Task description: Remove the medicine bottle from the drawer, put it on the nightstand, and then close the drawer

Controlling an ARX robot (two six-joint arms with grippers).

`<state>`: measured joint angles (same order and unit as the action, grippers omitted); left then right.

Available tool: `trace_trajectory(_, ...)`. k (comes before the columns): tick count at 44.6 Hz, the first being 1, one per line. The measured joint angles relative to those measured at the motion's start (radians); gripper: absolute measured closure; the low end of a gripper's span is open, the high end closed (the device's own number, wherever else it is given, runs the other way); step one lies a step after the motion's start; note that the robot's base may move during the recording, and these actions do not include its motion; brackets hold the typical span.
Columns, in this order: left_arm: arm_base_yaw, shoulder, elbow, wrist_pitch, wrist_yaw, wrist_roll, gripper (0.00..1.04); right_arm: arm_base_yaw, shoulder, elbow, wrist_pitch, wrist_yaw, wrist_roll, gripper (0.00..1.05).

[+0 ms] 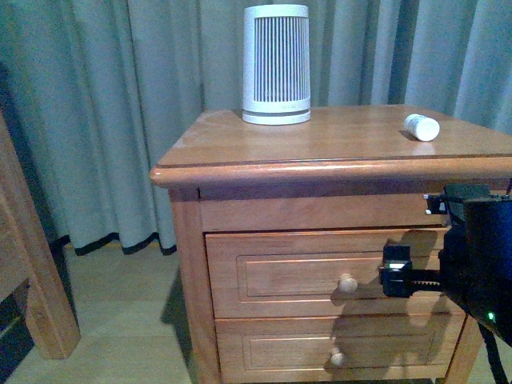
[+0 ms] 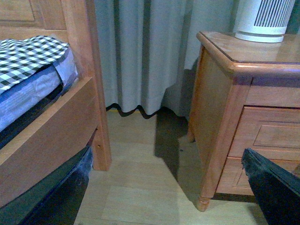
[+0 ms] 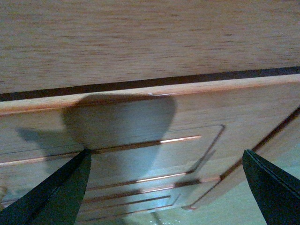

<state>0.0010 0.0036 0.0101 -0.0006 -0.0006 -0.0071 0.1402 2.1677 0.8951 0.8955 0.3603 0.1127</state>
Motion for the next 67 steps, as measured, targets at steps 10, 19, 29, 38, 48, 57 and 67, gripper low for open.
trace_trajectory(10,0.0,0.0,0.0,0.0,0.0,0.0,0.07,0.027,-0.212,-0.23,0.006,0.047,0.025,0.07)
trace_trajectory(19,0.0,0.0,0.0,0.0,0.0,0.0,0.07,0.034,-0.613,-0.549,-0.128,0.053,0.024,0.07)
trace_trajectory(29,0.0,0.0,0.0,0.0,0.0,0.0,0.07,-0.093,-1.301,-0.7,-0.585,-0.02,-0.016,0.07)
trace_trajectory(38,0.0,0.0,0.0,0.0,0.0,0.0,0.07,-0.195,-1.827,-0.696,-0.929,-0.127,-0.061,0.07)
trace_trajectory(48,0.0,0.0,0.0,0.0,0.0,0.0,0.07,-0.156,-2.01,-0.721,-1.03,-0.084,-0.046,0.07)
trace_trajectory(57,0.0,0.0,0.0,0.0,0.0,0.0,0.07,-0.108,-2.013,-0.728,-1.034,-0.044,0.002,0.07)
trace_trajectory(67,0.0,0.0,0.0,0.0,0.0,0.0,0.07,-0.113,-2.029,-0.741,-0.994,-0.127,-0.008,0.11)
